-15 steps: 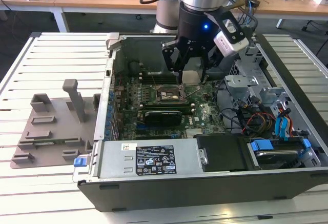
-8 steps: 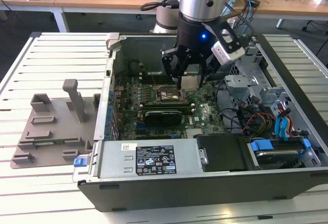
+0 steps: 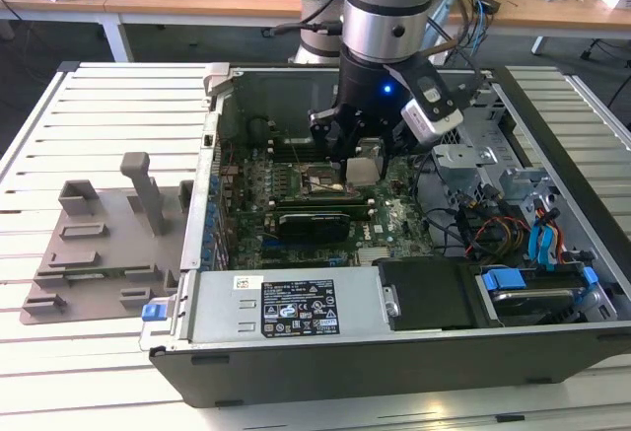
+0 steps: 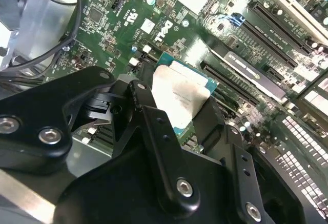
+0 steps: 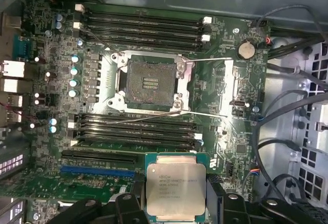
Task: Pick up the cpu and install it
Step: 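Pick up the cpu and move it towards the insertion slot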
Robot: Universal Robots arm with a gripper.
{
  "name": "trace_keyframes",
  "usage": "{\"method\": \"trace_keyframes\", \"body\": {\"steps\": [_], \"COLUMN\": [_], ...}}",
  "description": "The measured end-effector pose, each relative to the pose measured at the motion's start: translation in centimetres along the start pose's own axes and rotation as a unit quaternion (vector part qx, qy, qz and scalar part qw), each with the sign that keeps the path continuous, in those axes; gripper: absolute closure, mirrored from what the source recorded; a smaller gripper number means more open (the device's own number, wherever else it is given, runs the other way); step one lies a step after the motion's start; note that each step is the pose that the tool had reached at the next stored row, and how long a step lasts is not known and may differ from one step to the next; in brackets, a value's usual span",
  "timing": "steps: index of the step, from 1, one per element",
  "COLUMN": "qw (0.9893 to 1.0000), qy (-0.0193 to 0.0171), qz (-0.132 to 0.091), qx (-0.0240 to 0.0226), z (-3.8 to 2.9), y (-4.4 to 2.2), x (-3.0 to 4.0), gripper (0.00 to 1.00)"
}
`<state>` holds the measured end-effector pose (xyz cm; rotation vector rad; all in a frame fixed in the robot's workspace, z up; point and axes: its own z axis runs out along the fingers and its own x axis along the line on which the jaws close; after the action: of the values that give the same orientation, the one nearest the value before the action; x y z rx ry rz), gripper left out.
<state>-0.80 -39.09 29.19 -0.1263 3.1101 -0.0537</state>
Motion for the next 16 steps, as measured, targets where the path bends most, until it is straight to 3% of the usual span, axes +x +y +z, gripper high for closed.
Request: {"method": "trace_keyframes", "body": {"steps": [6,8,16], "qw": [1.0000,1.0000,1.0000], "qy": [0.0000,0.0000,0.0000], "qz": [0.000,0.000,0.000], "qx": [-0.0001,0.0000,0.0000], "z": [0.68,0.87,1.20], "y": [0.57,1.71,4.20], "x": [0.17,0.12,-0.06], "gripper": [0.45,0.45,0.45]}}
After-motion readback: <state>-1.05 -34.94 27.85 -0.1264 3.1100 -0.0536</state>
